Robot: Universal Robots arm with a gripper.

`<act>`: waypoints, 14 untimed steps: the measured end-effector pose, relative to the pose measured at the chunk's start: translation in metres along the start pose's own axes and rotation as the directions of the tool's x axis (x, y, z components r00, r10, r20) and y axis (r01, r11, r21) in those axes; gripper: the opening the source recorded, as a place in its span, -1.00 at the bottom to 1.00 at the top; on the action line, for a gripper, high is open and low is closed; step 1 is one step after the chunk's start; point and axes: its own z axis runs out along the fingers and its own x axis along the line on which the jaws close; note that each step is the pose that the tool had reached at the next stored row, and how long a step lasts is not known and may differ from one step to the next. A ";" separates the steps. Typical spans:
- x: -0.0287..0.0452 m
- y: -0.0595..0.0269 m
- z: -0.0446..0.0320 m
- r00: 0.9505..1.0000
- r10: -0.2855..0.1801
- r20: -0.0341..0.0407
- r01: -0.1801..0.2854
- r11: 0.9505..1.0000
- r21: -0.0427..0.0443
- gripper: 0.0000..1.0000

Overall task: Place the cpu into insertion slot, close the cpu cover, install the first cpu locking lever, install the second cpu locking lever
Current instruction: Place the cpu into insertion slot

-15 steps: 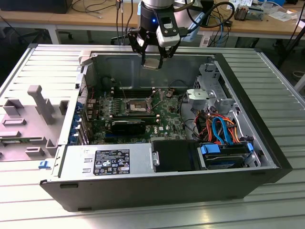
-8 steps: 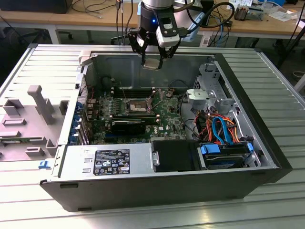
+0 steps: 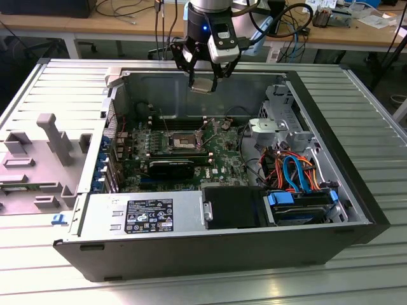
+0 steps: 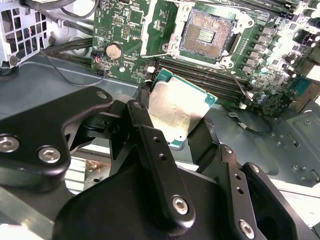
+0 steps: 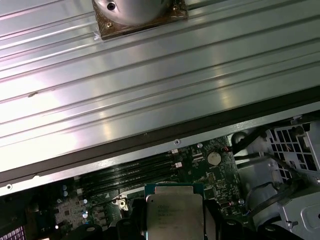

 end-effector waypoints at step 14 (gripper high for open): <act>0.0000 0.0000 0.0004 1.000 0.012 0.001 -0.012 1.000 0.000 0.09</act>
